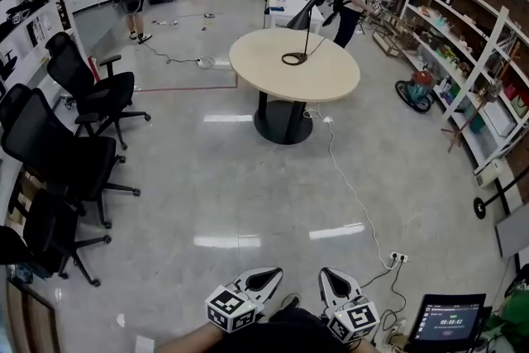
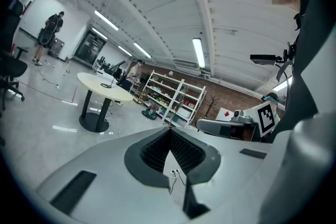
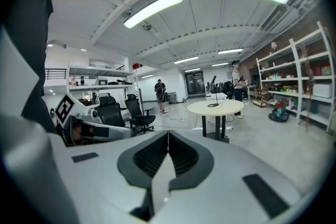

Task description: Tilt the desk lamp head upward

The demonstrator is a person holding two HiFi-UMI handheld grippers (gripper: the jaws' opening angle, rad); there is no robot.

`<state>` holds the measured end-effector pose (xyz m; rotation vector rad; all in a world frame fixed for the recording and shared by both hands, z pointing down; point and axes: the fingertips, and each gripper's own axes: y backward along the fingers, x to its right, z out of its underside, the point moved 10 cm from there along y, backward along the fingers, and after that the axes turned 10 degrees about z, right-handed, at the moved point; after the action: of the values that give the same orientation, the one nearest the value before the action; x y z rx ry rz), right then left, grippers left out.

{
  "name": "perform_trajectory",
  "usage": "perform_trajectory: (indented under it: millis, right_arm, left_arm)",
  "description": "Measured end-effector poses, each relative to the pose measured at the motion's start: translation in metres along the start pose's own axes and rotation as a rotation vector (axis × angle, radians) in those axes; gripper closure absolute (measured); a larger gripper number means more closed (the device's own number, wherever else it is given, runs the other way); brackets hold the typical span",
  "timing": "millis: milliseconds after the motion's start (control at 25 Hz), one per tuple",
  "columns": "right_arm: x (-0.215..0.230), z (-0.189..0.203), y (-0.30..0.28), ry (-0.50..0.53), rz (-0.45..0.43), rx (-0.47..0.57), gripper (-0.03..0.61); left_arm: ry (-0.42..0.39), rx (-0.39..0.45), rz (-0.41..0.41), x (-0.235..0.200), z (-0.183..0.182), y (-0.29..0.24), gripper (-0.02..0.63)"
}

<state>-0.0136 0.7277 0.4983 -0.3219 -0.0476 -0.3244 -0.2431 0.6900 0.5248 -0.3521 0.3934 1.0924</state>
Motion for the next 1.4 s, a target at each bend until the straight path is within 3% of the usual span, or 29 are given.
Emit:
perform_trajectory:
  millis: [320, 680, 1040, 1400]
  right_arm:
    - [0.035, -0.007, -0.076, -0.068, -0.07, -0.018, 0.574]
    - [0.133, -0.053, -0.15, -0.081, -0.152, 0.042, 0.574]
    - [0.196, -0.067, -0.205, -0.093, -0.206, 0.036, 0.574]
    - [0.227, -0.074, -0.255, -0.106, -0.15, 0.019, 0.574]
  left_arm:
    - [-0.015, -0.069, -0.067, -0.051, -0.025, -0.034, 0.611]
    - [-0.111, -0.097, -0.135, -0.079, -0.081, -0.139, 0.611]
    - [-0.096, -0.081, -0.204, -0.113, -0.105, -0.2, 0.611]
    - [-0.091, -0.111, -0.147, -0.171, -0.126, -0.245, 0.611]
